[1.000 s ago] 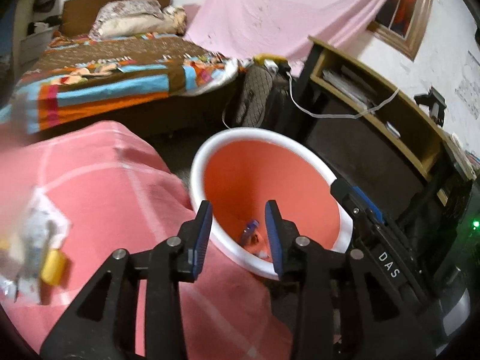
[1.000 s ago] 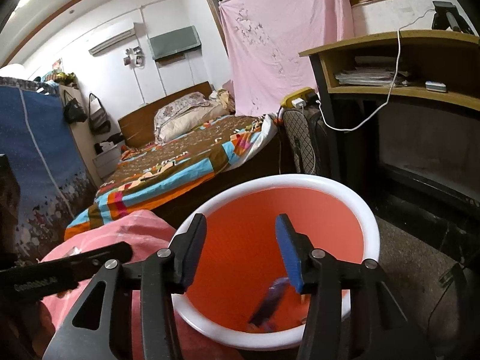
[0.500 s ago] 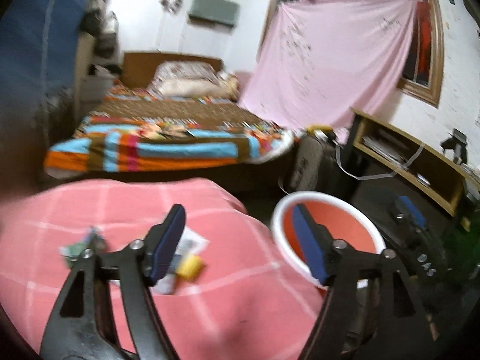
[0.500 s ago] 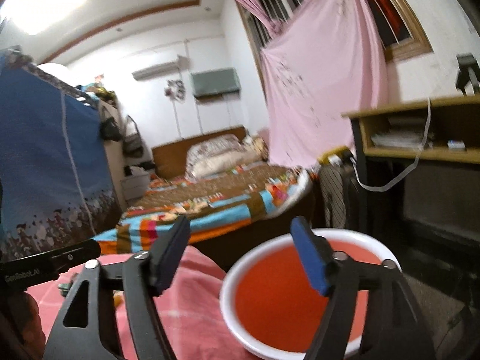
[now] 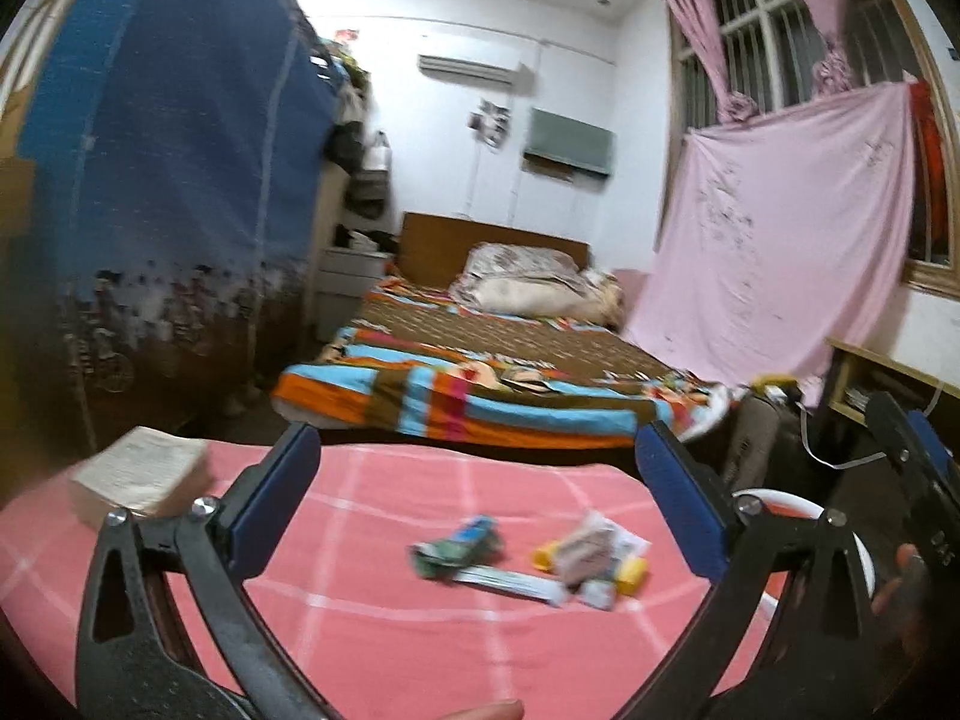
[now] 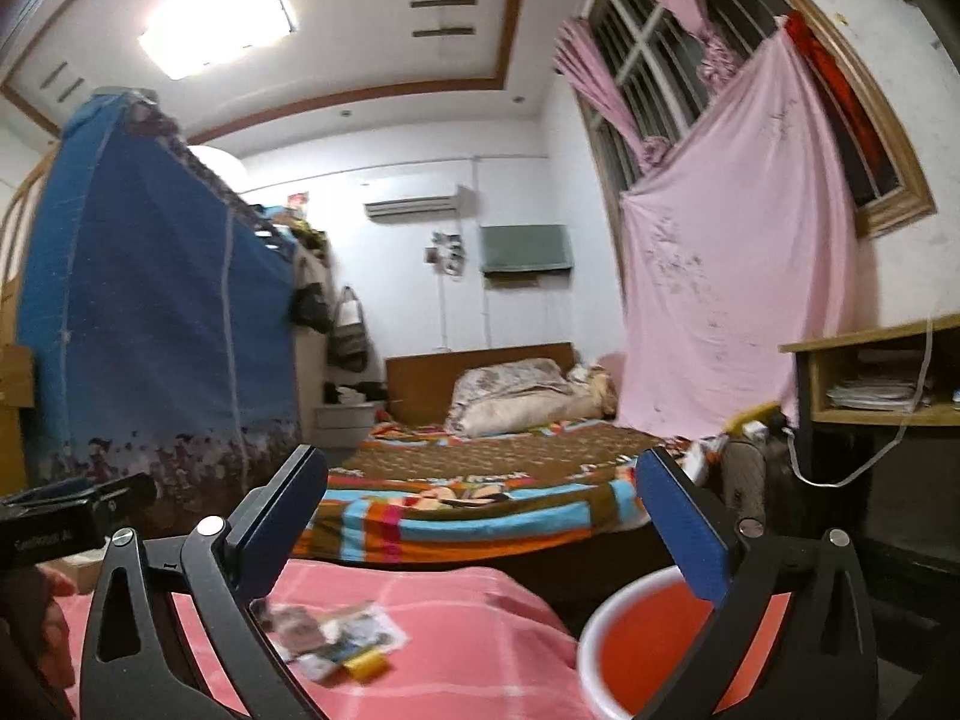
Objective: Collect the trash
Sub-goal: 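Grasp the green-blue packet with left tool while right tool grasps the white ointment box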
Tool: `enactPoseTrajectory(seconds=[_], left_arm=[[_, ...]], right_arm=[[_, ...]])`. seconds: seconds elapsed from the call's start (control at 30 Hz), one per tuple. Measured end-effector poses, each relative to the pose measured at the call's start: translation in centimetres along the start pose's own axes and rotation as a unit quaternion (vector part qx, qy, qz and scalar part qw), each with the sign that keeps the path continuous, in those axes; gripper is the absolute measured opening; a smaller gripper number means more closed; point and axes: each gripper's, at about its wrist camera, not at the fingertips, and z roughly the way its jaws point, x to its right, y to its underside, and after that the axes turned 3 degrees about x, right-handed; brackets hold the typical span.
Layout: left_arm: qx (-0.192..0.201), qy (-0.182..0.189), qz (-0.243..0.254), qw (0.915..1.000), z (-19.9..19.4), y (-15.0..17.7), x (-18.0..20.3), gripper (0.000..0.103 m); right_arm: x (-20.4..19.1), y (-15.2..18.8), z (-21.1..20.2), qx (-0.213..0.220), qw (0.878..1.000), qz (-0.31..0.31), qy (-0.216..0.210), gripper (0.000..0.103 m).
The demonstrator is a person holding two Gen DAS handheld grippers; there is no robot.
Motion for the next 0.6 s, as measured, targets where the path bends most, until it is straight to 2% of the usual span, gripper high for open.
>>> enactPoseTrajectory(seconds=[0.2,0.33,0.4,0.47,0.6], left_arm=[[0.034,-0.022,-0.003,0.9992,-0.4,0.1,-3.0,0.087],[0.042,-0.031,0.010,0.9986,0.3,0.5,-4.0,0.087],[0.028,-0.029,0.018,0.9990,1.0,0.9,-4.4,0.087],[-0.003,-0.020,0.024,0.9995,2.3,1.4,-4.8,0.087],[-0.065,-0.010,0.011,0.9978,4.3,2.2,-5.3,0.087]], right_arm=[[-3.0,0.3,1.3,0.001,0.999,-0.020,-0.039,0.103],[-4.1,1.2,3.1,-0.022,0.998,-0.026,-0.051,0.103],[-4.5,2.2,3.9,-0.047,0.997,-0.029,-0.057,0.103],[-5.1,3.2,4.9,-0.083,0.994,-0.038,-0.065,0.103],[-5.7,4.0,6.0,-0.123,0.988,-0.049,-0.075,0.103]])
